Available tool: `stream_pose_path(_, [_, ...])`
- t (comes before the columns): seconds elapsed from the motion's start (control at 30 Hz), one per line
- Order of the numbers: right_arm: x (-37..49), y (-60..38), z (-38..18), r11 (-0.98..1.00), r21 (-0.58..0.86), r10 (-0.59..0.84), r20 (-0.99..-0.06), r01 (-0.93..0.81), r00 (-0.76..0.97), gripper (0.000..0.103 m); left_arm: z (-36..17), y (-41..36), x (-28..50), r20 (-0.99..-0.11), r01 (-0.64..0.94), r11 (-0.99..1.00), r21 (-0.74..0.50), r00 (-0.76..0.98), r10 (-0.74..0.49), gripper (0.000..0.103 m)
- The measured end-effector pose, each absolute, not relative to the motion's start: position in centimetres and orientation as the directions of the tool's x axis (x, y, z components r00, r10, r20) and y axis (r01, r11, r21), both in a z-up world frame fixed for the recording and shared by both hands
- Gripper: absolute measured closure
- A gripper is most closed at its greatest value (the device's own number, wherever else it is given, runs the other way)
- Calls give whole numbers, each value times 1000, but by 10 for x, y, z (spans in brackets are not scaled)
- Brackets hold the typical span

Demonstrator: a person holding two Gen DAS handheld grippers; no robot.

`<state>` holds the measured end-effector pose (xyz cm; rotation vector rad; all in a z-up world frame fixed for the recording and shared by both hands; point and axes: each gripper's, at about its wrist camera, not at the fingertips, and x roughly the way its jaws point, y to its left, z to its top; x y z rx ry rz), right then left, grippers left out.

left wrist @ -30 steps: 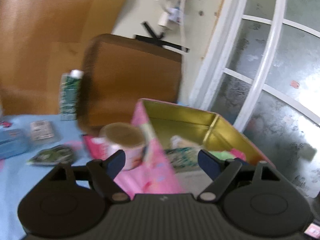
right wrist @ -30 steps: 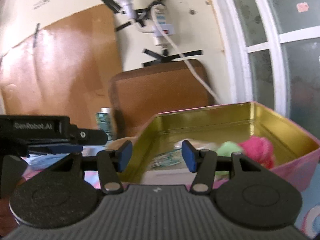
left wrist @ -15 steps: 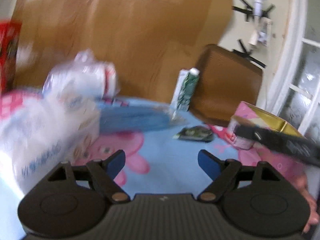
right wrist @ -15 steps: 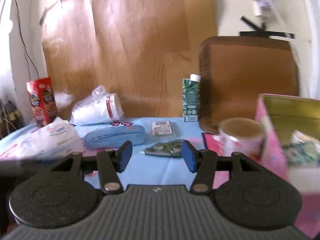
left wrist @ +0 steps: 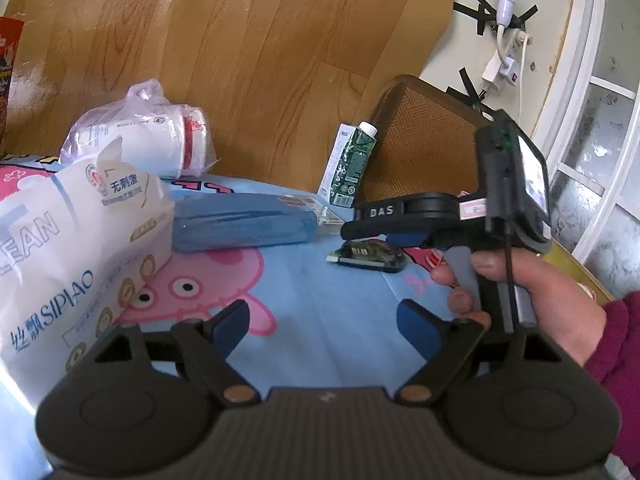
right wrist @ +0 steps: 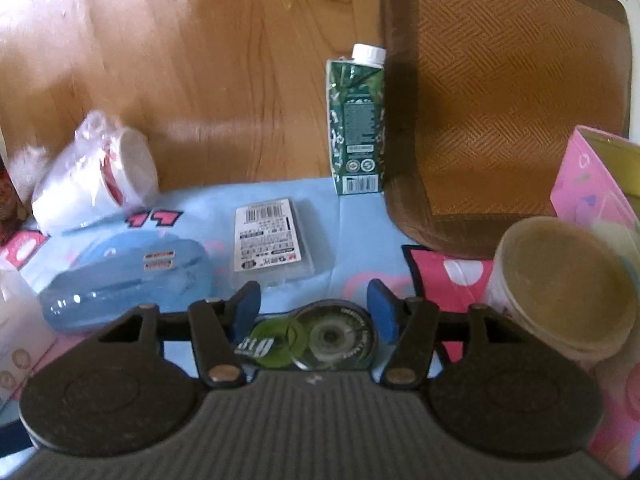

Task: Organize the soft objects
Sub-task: 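Move both grippers back toward the green correction tape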

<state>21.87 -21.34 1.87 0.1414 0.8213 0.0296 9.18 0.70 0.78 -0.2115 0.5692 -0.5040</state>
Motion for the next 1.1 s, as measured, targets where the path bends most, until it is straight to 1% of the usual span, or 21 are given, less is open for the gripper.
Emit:
stream_pose_path(0.07, [205,-213,21,991,136,96,-728,5,679,49,7,8,93,-465,389,858,-335,724,-510,18])
stream_pose_path(0.2, [167,-211,27,989,137,137,-713,-55,688,53,6,12,97,-470,371,857,-359,721,-509,18])
stream_pose_path(0.37, [111,-204,34,979,140,206,-687,-151,697,53,4,17,101,-471,346,853,-390,721,-508,18])
stream_pose_path(0.47, [82,-198,38,965,166,263,-663,-205,701,53,4,23,103,-468,324,851,-413,727,-503,15])
stream_pose_path(0.6, [60,-204,42,952,205,306,-624,-227,719,52,2,29,106,-470,295,845,-445,726,-501,15])
stream_pose_path(0.67, [56,-207,44,950,205,313,-613,-237,725,49,1,32,107,-471,288,842,-457,724,-503,15])
stream_pose_path(0.73, [54,-210,46,947,194,320,-608,-254,727,39,0,32,108,-473,285,841,-460,723,-504,15])
stream_pose_path(0.8, [52,-211,47,950,166,311,-605,-265,733,37,0,31,108,-475,285,842,-458,723,-502,15])
stream_pose_path(0.87, [53,-210,45,946,141,315,-612,-292,725,32,0,31,108,-475,286,843,-455,723,-501,15])
stream_pose_path(0.9, [54,-208,44,941,131,325,-617,-313,717,27,0,31,107,-476,287,843,-455,722,-502,15])
stream_pose_path(0.93, [55,-206,44,935,117,332,-619,-335,711,24,0,31,108,-476,288,842,-456,721,-504,15])
stream_pose_path(1.1, [63,-193,43,900,36,363,-616,-435,699,17,-1,31,110,-471,295,832,-469,713,-519,15])
